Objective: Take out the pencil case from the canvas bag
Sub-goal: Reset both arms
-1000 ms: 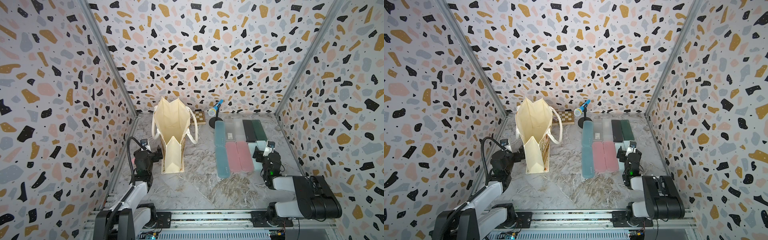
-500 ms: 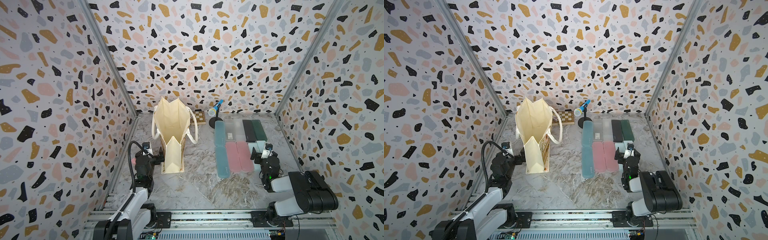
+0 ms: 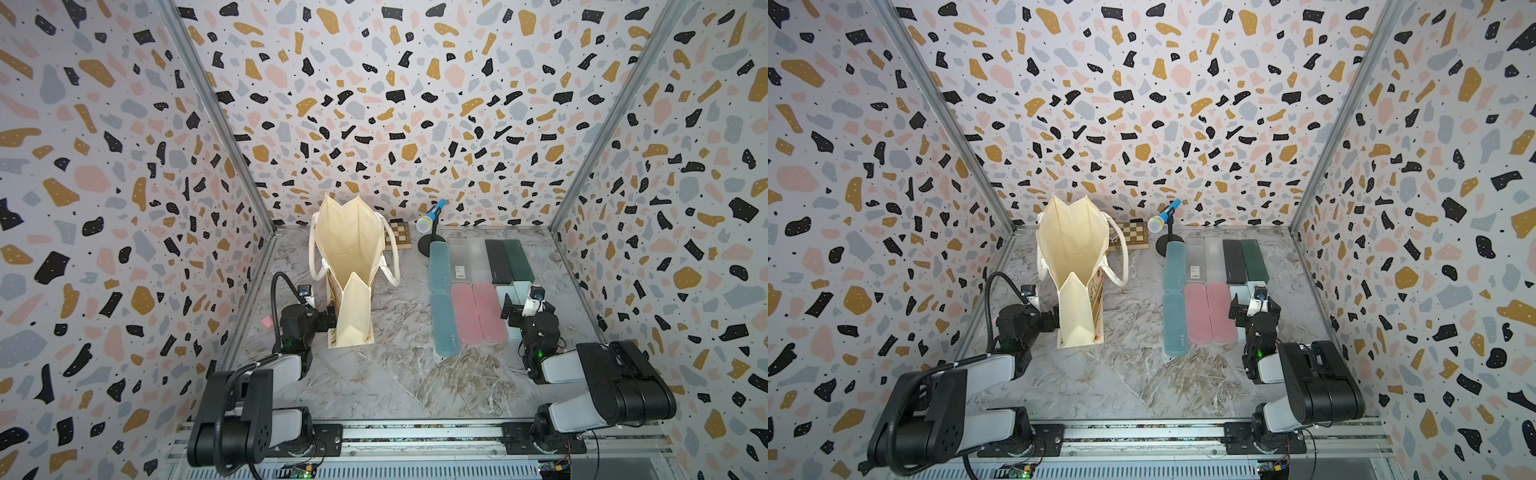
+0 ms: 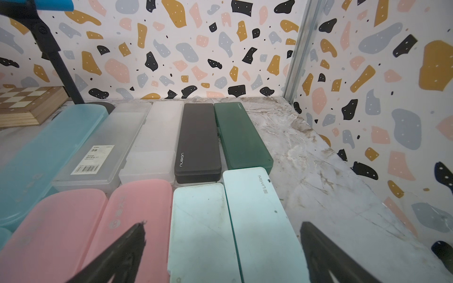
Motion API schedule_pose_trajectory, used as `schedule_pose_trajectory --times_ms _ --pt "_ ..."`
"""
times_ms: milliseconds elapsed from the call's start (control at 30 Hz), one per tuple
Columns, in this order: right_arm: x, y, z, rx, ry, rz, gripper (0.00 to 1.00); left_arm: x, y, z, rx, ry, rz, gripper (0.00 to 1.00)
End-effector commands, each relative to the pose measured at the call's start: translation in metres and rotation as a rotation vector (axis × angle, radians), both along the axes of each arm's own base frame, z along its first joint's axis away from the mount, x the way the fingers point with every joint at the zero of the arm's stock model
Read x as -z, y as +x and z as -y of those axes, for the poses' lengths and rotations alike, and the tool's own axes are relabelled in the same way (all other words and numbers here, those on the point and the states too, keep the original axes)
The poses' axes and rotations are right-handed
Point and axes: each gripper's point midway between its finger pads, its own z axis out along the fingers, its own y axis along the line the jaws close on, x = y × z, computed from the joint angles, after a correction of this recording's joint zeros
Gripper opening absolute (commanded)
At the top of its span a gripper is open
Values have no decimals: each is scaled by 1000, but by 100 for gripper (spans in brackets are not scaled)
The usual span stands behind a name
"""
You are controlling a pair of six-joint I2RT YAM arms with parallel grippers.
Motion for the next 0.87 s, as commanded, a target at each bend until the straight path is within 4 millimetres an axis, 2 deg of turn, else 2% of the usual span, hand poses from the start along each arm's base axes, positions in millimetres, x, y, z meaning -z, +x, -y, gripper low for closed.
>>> schedule_pose_trajectory --times_ms 0,67,833 --pt "-11 7 -1 6 -10 34 99 -25 23 0 -4 -16 133 99" --pt "-11 7 -1 6 -14 32 99 -20 21 1 0 -12 63 99" --pt "-11 8 -2 5 -15 30 99 -19 24 3 -12 26 61 99"
